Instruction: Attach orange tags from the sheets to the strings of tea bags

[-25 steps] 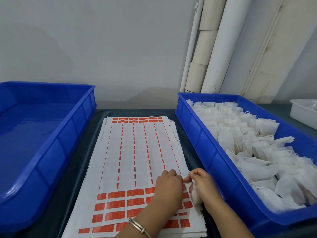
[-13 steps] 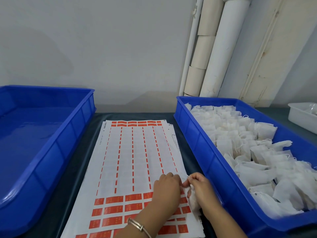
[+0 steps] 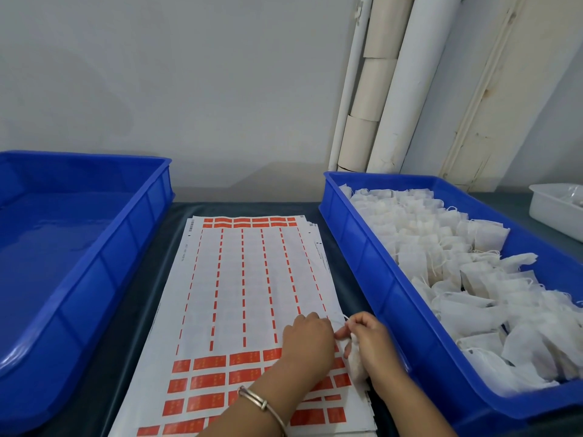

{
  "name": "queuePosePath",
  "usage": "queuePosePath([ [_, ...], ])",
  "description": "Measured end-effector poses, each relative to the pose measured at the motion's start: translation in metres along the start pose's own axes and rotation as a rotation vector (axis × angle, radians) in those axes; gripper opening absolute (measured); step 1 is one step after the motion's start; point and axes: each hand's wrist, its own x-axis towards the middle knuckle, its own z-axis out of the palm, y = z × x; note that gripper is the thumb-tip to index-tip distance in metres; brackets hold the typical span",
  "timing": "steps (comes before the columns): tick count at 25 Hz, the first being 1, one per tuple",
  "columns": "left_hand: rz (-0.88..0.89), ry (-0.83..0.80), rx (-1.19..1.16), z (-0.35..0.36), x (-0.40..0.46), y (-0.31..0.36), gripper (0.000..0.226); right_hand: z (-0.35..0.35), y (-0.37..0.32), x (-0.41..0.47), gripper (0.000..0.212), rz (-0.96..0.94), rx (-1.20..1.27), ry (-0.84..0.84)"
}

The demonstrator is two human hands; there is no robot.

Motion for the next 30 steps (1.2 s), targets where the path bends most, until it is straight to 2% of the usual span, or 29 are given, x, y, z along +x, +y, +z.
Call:
queuePosePath([
  [4,-0.004,0.021,-0.076,0.000,0.000,-0.004,0.028,0.000,0.001,0.002,0.023,0.003,0.005,0.010],
  [7,0.012,0.030,-0.032,0.001,-0.004,-0.005,0.030,0.001,0.002,0.002,0.024,0.014,0.017,0.027],
  [12,-0.053,-0.018,-0.051,-0.003,0.001,-0.001,0.028,0.001,0.004,0.003,0.023,0.020,0.016,0.049],
  [18,-0.014,-0.062,-0.043,-0.006,-0.001,0.000,0.026,0.002,0.005,0.004,0.022,0.020,-0.006,0.043],
  [30,-0.065,-0.032,-0.114,-0.009,-0.002,0.002,0.026,0.000,0.005,0.001,0.021,0.006,0.015,0.070],
])
